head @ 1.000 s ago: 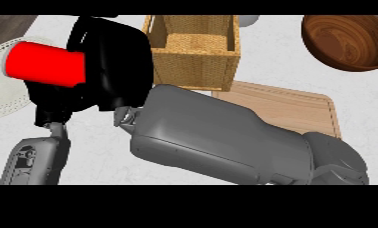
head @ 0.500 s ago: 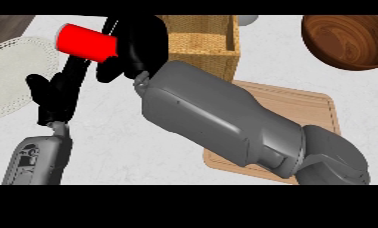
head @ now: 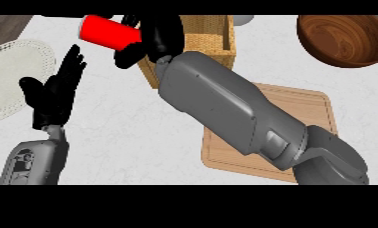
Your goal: Pick the can from the cutting board and place it in the basket
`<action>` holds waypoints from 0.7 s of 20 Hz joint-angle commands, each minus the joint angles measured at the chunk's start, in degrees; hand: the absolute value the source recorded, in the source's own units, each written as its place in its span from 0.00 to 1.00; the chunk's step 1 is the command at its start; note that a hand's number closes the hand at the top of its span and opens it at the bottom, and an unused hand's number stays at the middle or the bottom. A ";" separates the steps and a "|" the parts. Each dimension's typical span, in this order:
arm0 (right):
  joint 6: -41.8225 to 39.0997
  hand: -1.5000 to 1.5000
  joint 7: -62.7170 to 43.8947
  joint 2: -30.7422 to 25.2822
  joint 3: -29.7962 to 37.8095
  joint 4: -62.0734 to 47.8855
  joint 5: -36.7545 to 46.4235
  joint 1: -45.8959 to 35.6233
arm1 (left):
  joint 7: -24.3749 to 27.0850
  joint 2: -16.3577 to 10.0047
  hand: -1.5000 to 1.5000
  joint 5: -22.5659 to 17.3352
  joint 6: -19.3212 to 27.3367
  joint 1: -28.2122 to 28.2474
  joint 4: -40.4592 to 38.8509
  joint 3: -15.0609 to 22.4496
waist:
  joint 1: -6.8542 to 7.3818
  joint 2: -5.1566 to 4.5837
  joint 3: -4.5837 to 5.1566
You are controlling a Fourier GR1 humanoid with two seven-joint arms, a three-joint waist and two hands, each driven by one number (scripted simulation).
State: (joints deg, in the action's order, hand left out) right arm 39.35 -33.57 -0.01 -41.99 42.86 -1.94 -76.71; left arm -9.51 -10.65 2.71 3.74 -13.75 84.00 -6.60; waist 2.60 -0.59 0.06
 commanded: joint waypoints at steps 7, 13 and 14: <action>-8.87 1.00 7.04 -3.07 -18.24 -12.64 19.81 -8.73 | -1.17 -1.06 0.50 -1.48 -1.19 -0.68 0.57 -1.14 | -0.64 0.22 0.06; -8.69 1.00 6.62 -0.03 -16.17 -16.17 21.47 -10.57 | 0.61 -0.26 0.50 -0.97 -0.94 0.61 -0.33 -0.88 | -0.66 0.19 0.02; -9.21 1.00 6.52 -0.02 -16.07 -17.62 20.43 -11.61 | 1.56 0.52 0.50 0.22 -0.66 1.10 -0.89 0.46 | 0.57 -0.20 0.07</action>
State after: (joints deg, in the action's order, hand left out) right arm 30.87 -27.58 -0.52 -57.92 27.82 17.52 -87.26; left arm -9.05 -10.60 2.42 3.13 -12.84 84.19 -6.65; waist 2.71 -0.32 0.06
